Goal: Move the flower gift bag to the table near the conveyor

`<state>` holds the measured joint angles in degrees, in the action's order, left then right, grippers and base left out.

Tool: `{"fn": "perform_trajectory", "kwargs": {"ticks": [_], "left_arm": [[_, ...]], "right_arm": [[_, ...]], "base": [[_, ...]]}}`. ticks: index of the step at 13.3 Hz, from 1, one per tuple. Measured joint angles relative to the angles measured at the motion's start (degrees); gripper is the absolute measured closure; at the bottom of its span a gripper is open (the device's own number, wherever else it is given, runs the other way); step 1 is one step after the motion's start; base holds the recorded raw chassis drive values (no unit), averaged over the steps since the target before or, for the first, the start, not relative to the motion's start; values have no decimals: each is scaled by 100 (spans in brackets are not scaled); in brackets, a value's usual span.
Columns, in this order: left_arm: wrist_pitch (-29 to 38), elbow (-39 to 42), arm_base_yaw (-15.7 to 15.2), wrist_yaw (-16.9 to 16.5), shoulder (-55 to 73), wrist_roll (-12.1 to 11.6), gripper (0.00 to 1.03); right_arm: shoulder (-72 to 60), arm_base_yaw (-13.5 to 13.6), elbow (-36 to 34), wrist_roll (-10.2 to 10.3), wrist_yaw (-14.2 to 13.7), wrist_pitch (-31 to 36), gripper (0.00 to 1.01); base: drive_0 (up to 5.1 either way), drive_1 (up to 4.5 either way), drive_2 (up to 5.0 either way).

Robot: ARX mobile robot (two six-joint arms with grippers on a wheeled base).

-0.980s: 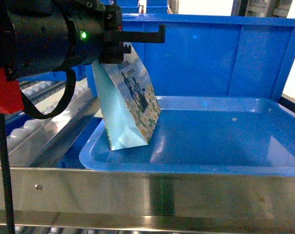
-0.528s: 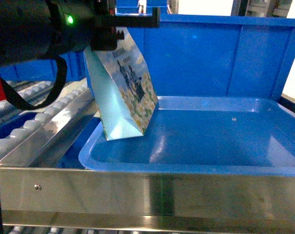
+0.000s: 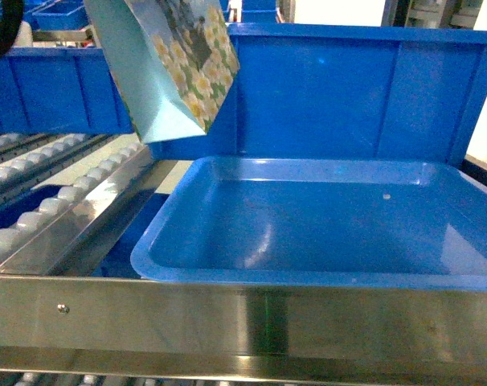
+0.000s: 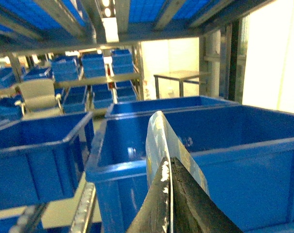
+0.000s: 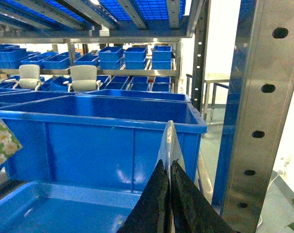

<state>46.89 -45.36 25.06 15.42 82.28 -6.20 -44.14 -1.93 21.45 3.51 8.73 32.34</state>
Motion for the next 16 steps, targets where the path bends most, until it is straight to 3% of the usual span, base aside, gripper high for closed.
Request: {"fn": "perform_trajectory", "kwargs": {"ticks": [1, 3, 16], "left_arm": [[173, 175, 50, 146, -264, -247, 101], [481, 1097, -164, 514, -1200, -1049, 101], [472, 1097, -127, 472, -1189, -1080, 101]], "right_arm": [[0, 0, 0, 0, 0, 0, 98], [2, 2, 0, 0, 0, -2, 98], [2, 0, -13, 0, -28, 7, 98]], "base": [[0, 0, 0], [0, 0, 0], [-462, 103, 384]]}}
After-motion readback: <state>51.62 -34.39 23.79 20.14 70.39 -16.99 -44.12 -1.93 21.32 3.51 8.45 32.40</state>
